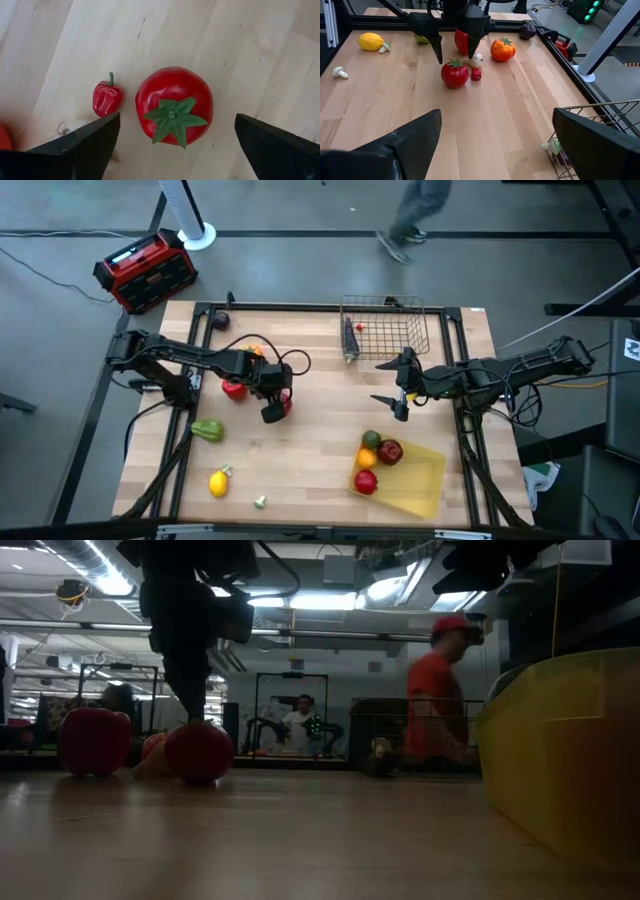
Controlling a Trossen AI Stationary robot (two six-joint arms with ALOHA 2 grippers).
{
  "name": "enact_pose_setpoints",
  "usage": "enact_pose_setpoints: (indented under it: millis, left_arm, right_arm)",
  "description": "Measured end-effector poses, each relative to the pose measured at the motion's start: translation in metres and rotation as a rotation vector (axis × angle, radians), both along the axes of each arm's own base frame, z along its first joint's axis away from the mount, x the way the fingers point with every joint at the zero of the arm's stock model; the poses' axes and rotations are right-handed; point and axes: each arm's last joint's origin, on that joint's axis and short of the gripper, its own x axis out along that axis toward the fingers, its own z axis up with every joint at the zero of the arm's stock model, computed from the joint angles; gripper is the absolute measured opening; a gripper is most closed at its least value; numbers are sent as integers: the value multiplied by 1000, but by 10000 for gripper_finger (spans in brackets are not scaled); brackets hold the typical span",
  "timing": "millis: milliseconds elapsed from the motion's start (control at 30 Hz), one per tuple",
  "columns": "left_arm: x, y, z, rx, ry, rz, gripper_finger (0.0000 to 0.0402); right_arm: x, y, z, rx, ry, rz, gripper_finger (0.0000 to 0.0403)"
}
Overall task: Sort produce into baskets
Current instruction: Put the red tomato into the yellow bin
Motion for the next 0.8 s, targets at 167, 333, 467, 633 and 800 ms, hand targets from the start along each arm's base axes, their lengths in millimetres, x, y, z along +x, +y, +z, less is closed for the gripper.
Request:
enact_pose_setpoints:
  millis: [167,333,467,633,800]
  left_arm:
    - [2,-1,-3,23,8,-1,396]
    - [9,-6,-18,36,49,-31,392]
    - [14,-10,-32,32,95,-30,392]
    - [19,-13,-43,31,119,9,392]
    - [21,-14,-47,38,121,15,392]
  right_arm:
    - [0,0,0,0,0,0,376]
    - [0,0,0,1,-1,0,376]
    - [0,0,0,0,0,0,376]
    - [0,0,0,0,0,0,376]
    - [0,0,0,0,0,0,376]
